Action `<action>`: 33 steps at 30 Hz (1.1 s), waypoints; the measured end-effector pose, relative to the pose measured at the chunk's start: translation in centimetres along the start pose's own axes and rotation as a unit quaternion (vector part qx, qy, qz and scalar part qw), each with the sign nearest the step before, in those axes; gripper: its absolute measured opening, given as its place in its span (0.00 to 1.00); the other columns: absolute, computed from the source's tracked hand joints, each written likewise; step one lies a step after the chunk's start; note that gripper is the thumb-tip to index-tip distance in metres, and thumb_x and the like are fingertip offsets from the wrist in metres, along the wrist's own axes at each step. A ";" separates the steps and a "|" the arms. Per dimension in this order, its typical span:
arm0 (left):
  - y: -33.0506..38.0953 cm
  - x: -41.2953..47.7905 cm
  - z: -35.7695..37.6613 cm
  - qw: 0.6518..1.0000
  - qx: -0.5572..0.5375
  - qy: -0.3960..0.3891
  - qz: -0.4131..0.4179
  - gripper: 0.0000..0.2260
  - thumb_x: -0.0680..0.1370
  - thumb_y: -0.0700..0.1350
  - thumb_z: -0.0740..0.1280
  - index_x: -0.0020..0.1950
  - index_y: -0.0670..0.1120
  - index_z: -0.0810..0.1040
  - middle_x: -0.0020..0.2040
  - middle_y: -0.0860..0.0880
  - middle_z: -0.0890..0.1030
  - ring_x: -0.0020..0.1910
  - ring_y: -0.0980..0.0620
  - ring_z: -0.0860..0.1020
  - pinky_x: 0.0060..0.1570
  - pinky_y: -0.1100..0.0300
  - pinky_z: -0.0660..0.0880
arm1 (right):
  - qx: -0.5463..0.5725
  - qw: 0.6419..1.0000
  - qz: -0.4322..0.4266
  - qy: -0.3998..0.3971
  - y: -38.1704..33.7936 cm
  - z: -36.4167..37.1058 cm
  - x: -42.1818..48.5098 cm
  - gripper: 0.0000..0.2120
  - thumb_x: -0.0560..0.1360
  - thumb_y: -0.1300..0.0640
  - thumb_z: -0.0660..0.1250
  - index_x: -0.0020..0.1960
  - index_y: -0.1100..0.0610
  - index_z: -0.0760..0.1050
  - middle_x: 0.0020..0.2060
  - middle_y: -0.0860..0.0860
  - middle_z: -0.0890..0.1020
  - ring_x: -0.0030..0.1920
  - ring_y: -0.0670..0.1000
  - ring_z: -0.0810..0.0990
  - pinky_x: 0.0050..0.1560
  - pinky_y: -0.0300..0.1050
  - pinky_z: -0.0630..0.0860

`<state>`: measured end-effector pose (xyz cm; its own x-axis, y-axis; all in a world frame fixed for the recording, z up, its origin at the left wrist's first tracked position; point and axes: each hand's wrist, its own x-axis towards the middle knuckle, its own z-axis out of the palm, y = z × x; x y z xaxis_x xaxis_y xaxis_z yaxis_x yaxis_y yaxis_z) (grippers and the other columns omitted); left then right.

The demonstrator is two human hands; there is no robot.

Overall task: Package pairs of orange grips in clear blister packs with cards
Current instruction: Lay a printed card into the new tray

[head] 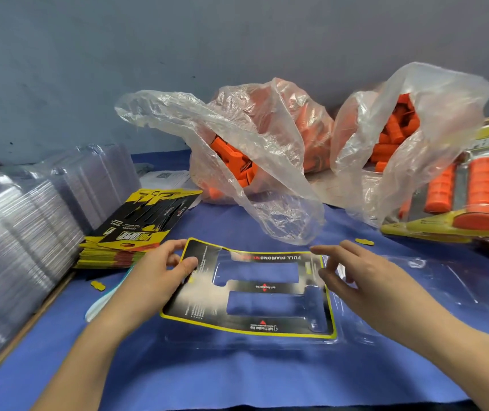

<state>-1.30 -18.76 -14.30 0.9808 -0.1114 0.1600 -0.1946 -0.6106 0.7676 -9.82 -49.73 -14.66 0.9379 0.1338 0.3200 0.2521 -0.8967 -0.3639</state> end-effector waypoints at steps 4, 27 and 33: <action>0.2 -0.1 -0.1 1.000 0.006 -0.009 -0.015 0.15 0.80 0.44 0.68 0.66 0.47 0.74 0.37 0.49 0.81 0.35 0.56 0.77 0.39 0.59 0.71 | -0.039 0.999 -0.026 0.005 0.2 -0.3 0.0 0.16 0.81 0.54 0.61 0.68 0.46 0.73 0.53 0.45 0.76 0.52 0.52 0.74 0.51 0.44 0.71; -1.3 -0.8 -0.3 0.972 0.222 0.057 0.051 0.15 0.80 0.56 0.63 0.62 0.52 0.78 0.48 0.57 0.75 0.49 0.51 0.75 0.50 0.53 0.72 | -0.098 0.993 0.045 0.040 0.2 0.7 0.0 0.13 0.79 0.53 0.64 0.64 0.50 0.76 0.56 0.47 0.80 0.58 0.57 0.76 0.55 0.52 0.71; -1.4 -1.9 0.4 0.959 0.216 -0.061 0.175 0.16 0.78 0.64 0.61 0.59 0.58 0.78 0.59 0.62 0.73 0.60 0.62 0.69 0.61 0.67 0.62 | -0.076 0.997 -0.014 0.029 -1.1 0.8 -0.2 0.09 0.79 0.53 0.65 0.58 0.47 0.79 0.53 0.43 0.80 0.54 0.52 0.78 0.55 0.47 0.70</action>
<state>-2.89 -18.02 -15.95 0.8551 -0.4440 0.2676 -0.5155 -0.7832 0.3478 -10.14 -48.44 -15.04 0.9146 0.1394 0.3796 0.2351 -0.9471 -0.2186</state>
